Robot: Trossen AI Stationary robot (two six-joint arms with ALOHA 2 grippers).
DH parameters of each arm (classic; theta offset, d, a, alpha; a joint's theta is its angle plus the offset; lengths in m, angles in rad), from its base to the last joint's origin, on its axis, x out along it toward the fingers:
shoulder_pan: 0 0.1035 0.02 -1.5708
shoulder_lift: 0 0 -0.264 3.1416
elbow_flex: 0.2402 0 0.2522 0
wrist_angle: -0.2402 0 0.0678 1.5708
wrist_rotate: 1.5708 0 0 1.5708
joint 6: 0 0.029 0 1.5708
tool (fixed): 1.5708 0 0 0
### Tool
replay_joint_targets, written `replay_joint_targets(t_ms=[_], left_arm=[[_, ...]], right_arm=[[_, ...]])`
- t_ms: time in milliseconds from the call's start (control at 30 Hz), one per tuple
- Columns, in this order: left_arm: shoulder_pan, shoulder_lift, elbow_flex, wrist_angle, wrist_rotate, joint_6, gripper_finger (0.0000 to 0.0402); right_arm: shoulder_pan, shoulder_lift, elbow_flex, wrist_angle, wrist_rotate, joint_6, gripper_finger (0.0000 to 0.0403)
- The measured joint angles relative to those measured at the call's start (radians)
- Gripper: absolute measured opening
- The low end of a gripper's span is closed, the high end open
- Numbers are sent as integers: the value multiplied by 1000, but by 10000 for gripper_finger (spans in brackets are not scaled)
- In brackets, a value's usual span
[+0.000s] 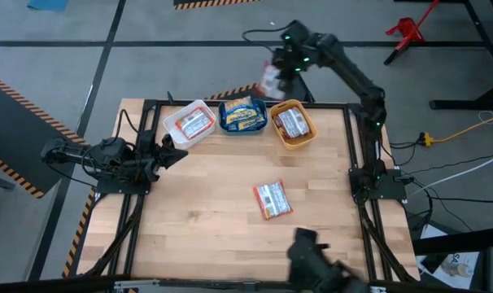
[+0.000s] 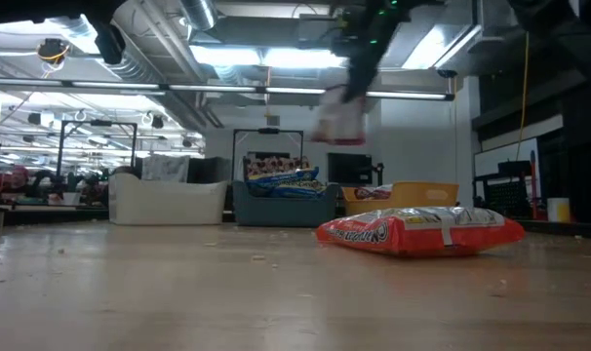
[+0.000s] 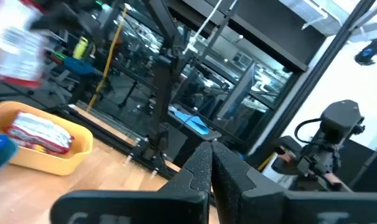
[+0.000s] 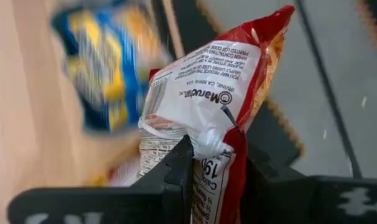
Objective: Sort Maruchan noodles
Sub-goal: Put the red noodle pack into the yellow bin
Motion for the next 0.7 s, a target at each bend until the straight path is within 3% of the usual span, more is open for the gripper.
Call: replay_joint_targets(t_ms=[200,467,700], left_arm=[[0,0,0,-1,-33,30,0],[0,0,0,-5,-27,40,0],[0,0,0,-9,-8,62,0]], right_arm=[[-94,-20,-25,-287,21,-113,72],[-110,-21,-136,-293,25,-276,70],[-40,-59,-160,-291,35,-287,53]])
